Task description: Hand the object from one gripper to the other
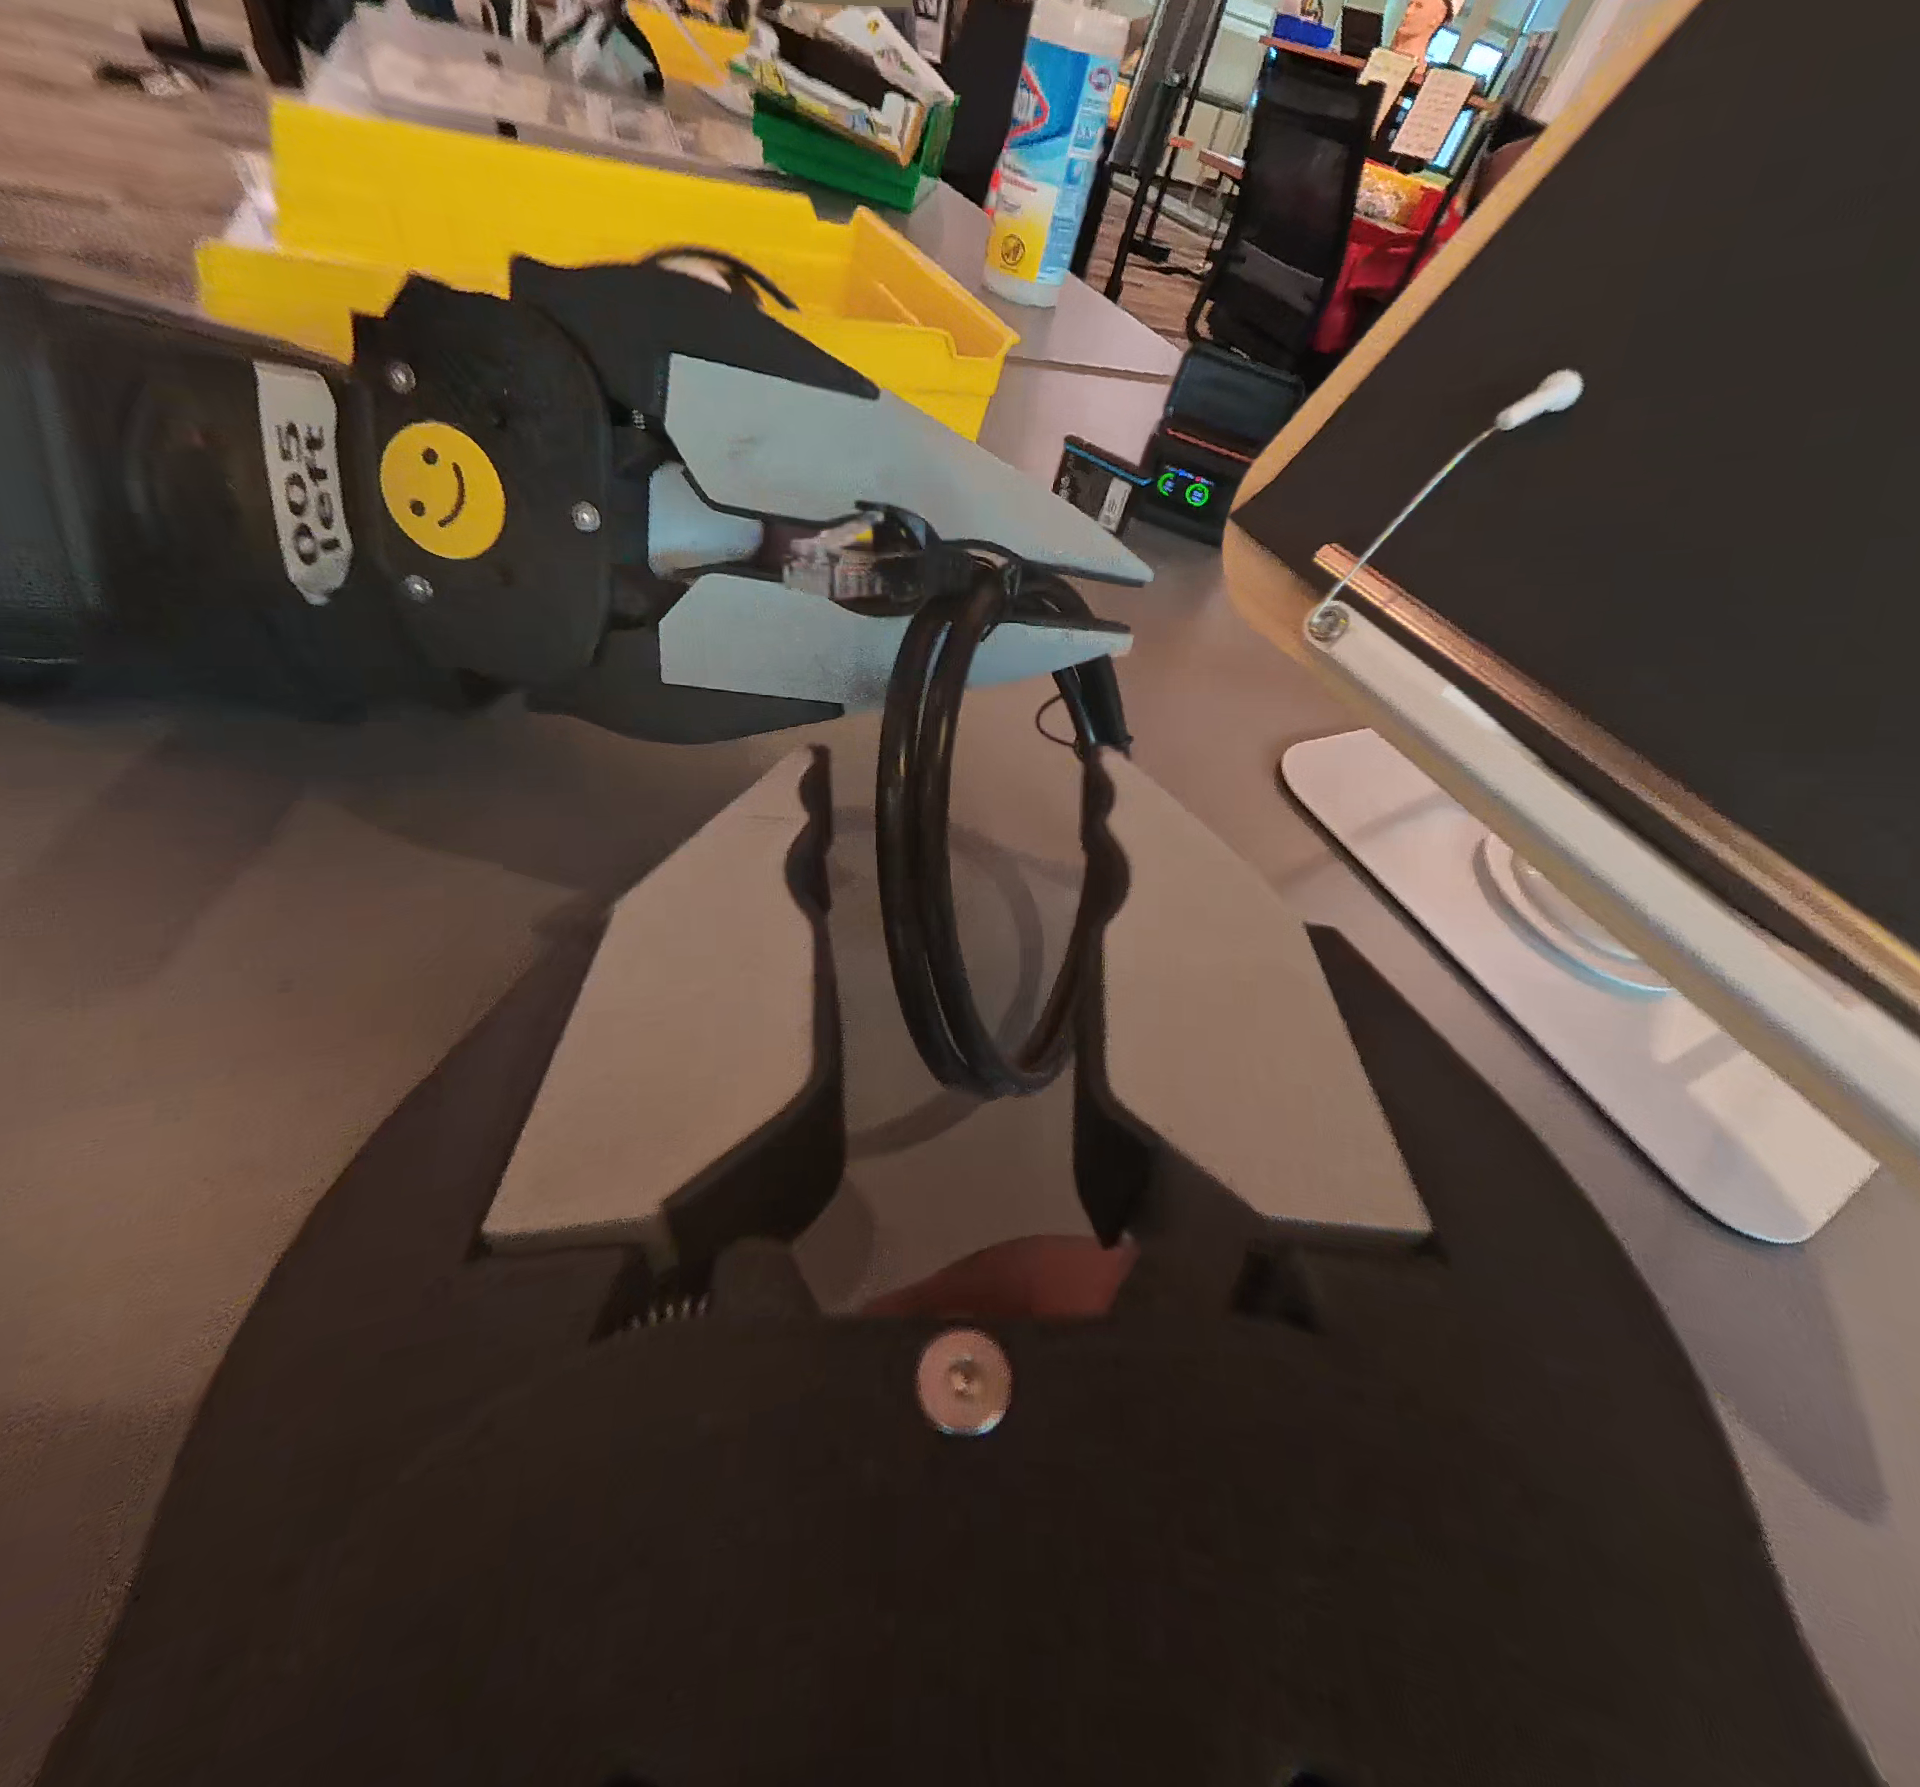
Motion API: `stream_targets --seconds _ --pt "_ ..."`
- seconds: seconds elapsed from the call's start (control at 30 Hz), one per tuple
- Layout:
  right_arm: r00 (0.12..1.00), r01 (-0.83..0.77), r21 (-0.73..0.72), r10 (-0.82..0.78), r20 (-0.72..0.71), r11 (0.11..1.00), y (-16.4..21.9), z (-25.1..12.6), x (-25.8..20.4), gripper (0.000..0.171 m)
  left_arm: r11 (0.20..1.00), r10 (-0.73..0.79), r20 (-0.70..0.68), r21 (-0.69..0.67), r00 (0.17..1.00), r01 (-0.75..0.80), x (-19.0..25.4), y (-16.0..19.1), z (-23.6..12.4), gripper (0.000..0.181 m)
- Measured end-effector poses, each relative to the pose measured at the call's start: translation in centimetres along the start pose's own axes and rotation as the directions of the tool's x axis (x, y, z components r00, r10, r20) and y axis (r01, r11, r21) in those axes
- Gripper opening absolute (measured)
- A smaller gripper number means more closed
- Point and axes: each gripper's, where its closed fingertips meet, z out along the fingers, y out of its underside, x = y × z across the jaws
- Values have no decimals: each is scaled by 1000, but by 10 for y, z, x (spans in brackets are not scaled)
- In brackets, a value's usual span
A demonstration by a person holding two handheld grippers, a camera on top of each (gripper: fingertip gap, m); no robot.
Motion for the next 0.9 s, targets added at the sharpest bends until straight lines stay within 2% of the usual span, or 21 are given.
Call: stream_targets --seconds 0.1,0.2,0.3,0.4,0.5,0.57,0.6,0.73,0.8,0.83,0.9 --pt "992 103 -47 -106 -71 994 4 1 4 9 1000 14 -1 -27 1000 -14 3 2 0 8" --pt "973 140 -73 -151 -177 988 3 -4 20 8 996 -91 7 -16 996 91 2 -1 -2 14" --pt "965 47 -10 -48 -259 999 -5 -18 43 7 974 -225 -5 -23 974 225 -2 -1 -3 24" --pt "954 -189 127 212 -212 974 -13 -32 61 7 970 -244 1 1 970 244 -6 -5 -6 24" --pt "899 -356 247 402 -172 901 -20 -47 80 7 970 -218 -99 91 971 227 11 -28 -13 25" --pt "862 -435 286 486 -141 854 -21 -52 87 7 974 -164 -180 127 970 188 29 -40 -17 27" --pt "840 -479 301 530 -114 825 -21 -54 89 7 982 -129 -176 114 976 151 33 -41 -16 28" --pt "737 -646 346 674 49 681 -29 -54 85 7 998 20 -208 68 978 -6 59 -42 -9 51" --pt "721 -671 342 686 94 658 -34 -52 79 7 998 67 -199 34 978 -61 66 -39 -5 52" --pt "719 -677 332 687 106 657 -35 -50 76 7 997 81 -181 12 980 -80 66 -37 -3 47" --pt "717 -686 307 686 126 660 -34 -45 69 7 994 108 -164 -6 981 -111 64 -34 -1 19"
